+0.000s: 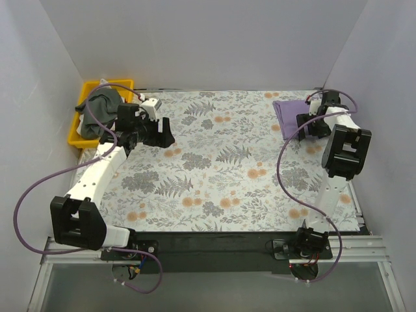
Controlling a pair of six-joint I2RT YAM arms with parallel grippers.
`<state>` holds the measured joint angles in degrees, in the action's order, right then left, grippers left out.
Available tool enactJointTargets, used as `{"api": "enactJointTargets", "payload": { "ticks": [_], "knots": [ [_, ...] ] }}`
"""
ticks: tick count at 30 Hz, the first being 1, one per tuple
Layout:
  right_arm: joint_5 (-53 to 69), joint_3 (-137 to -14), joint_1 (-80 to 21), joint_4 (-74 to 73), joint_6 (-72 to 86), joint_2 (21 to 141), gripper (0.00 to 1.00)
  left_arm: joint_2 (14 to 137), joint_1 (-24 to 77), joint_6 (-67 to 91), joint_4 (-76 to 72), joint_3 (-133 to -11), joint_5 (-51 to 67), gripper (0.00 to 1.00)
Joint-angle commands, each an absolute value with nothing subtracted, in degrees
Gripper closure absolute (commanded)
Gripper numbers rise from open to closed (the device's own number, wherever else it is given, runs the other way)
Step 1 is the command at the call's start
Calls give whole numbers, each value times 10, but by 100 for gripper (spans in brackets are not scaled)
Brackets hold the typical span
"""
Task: Fold and stack the t-shirts
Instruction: Neatly place the folded tshirt to the corner, then reset both grippers
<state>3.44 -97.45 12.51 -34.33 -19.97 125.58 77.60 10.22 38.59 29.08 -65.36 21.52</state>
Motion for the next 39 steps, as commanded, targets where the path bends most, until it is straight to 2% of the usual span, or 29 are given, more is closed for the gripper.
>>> {"api": "enactJointTargets", "payload": {
  "ticks": [1, 11, 16, 18, 22, 29, 32, 39],
  "knots": [
    [17, -1021, 111, -313, -166, 1313, 2, 786, 99, 377, 285, -655, 205, 25],
    [-28, -1141, 80, -330, -116, 1393, 2, 809, 99, 388, 286, -668, 204, 24],
    [-4, -1172, 79, -339, -124, 1376, 2, 816, 95, 395, 308, -696, 212, 22],
    [29, -1166, 79, -348, -147, 1333, 2, 824, 91, 396, 336, -727, 228, 17],
    [67, -1109, 78, -367, -191, 1186, 2, 850, 72, 405, 399, -792, 280, 16],
    [135, -1075, 75, -493, -248, 1017, 2, 910, 43, 452, 446, -867, 337, 15],
    [165, -1028, 70, -538, -243, 948, 2, 893, 37, 454, 440, -827, 343, 15],
    [204, -760, 32, -529, -235, 773, 2, 776, 34, 405, 459, -694, 273, 14]
  ]
}}
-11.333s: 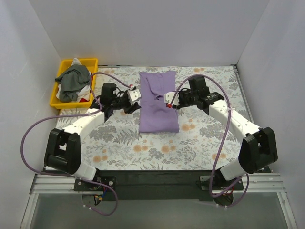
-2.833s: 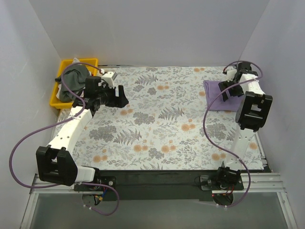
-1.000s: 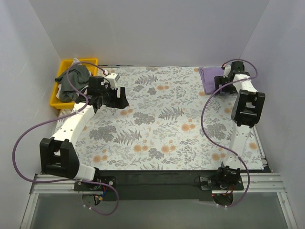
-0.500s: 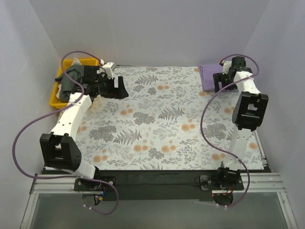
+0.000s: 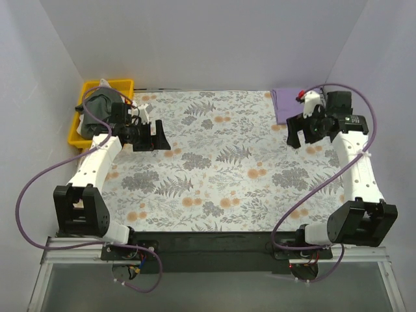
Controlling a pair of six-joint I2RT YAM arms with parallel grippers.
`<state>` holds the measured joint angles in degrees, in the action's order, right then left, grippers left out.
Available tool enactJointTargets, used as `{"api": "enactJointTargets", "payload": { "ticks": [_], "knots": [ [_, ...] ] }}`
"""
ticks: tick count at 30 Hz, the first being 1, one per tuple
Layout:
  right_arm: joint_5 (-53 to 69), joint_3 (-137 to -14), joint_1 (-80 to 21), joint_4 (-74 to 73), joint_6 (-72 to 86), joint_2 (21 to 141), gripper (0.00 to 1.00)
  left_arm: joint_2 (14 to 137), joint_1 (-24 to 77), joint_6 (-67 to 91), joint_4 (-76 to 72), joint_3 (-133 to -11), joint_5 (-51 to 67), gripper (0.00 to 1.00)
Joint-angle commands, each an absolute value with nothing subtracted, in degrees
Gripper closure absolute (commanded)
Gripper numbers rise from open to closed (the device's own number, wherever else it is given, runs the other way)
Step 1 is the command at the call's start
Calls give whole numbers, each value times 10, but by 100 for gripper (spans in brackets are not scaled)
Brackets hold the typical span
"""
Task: Fold and stack the t-shirts
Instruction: Reset both grippers
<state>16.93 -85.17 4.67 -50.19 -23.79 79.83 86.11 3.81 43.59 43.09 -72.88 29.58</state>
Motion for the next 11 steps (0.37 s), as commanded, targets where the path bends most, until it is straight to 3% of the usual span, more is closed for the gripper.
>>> {"api": "enactJointTargets", "payload": {
  "ticks": [1, 4, 11],
  "knots": [
    [206, -735, 28, -529, -235, 762, 2, 776, 34, 405, 461, -680, 271, 14],
    [201, -651, 9, -500, -223, 732, 2, 729, 34, 379, 467, -631, 255, 14],
    [217, -606, 2, -462, -190, 713, 1, 670, 34, 378, 475, -601, 243, 13]
  ]
}}
